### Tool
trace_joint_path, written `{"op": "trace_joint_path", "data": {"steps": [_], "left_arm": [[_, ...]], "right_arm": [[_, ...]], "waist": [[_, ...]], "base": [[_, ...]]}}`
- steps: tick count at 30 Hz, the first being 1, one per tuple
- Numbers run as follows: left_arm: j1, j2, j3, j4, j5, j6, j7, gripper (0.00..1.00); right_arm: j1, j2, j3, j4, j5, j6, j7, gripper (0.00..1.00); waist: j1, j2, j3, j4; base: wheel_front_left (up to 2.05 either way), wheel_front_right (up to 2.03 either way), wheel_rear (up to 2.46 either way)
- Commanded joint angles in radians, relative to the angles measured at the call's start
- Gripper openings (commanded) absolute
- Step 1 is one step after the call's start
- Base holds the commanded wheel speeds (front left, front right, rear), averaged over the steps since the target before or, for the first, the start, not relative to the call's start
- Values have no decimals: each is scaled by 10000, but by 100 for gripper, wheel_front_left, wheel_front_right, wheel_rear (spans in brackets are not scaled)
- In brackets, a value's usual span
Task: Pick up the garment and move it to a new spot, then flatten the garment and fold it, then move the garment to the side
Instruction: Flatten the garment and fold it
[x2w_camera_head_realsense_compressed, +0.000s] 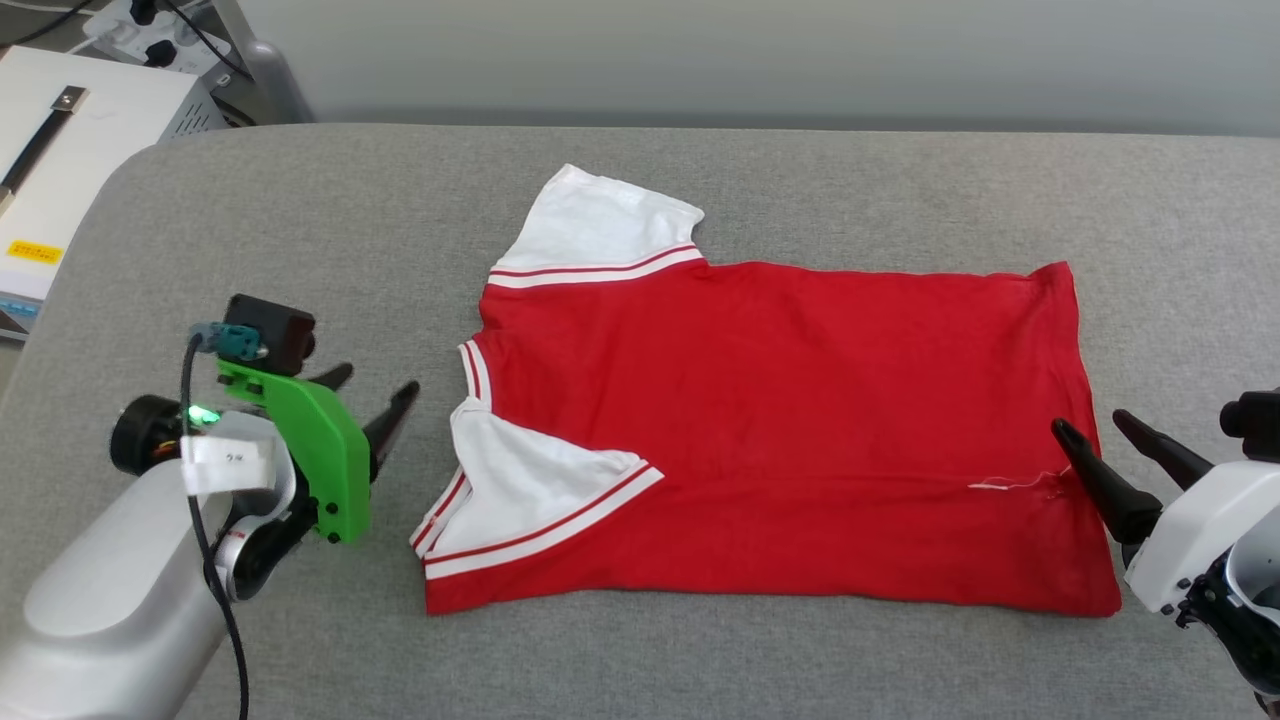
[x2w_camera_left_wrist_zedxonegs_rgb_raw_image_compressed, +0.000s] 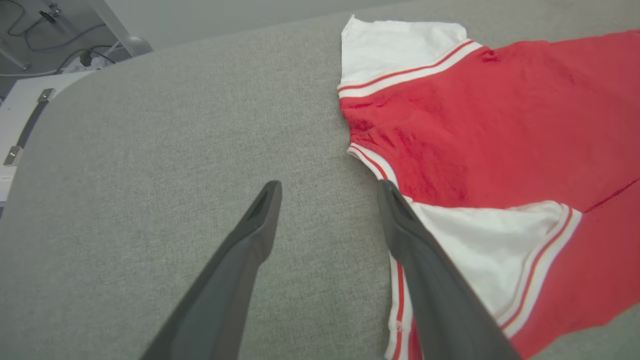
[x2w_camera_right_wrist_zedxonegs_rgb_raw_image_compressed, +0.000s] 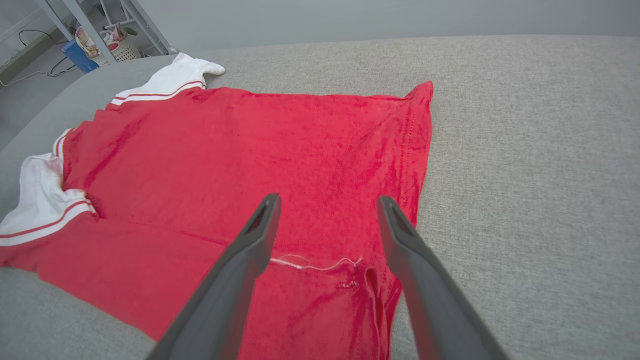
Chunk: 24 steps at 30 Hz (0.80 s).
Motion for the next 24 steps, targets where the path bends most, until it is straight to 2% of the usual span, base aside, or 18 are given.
{"op": "trace_joint_path", "data": {"steps": [1,5,11,14,24], "left_arm": [[-150,26,-136,-212,-399,-86,719,100],[-146,182,-606,-704,-1450,-187,3218,100],[126,209,-1089,-767,-2115,-189,4872,100],[263,171,-1317,-581,-2119,-189,5149,100],[655,-274,-1897,766,-1717,-223,4844,100]], "right_arm": [[171,75,-113,-90,-113,-7,63,100],[263,266,-386,-296,-336,-7,286,100],[222,522,-557,-481,-535,-7,547,100],[154,606,-580,-517,-582,-7,642,100],[2,839,-548,-502,-710,-7,790,100]], "waist": [[0,0,-111,133],[0,0,-106,174],[0,0,45,45],[0,0,179,-82],[0,0,521,-381]], "base": [[0,0,0],[0,0,0],[0,0,0],[0,0,0],[0,0,0]]}}
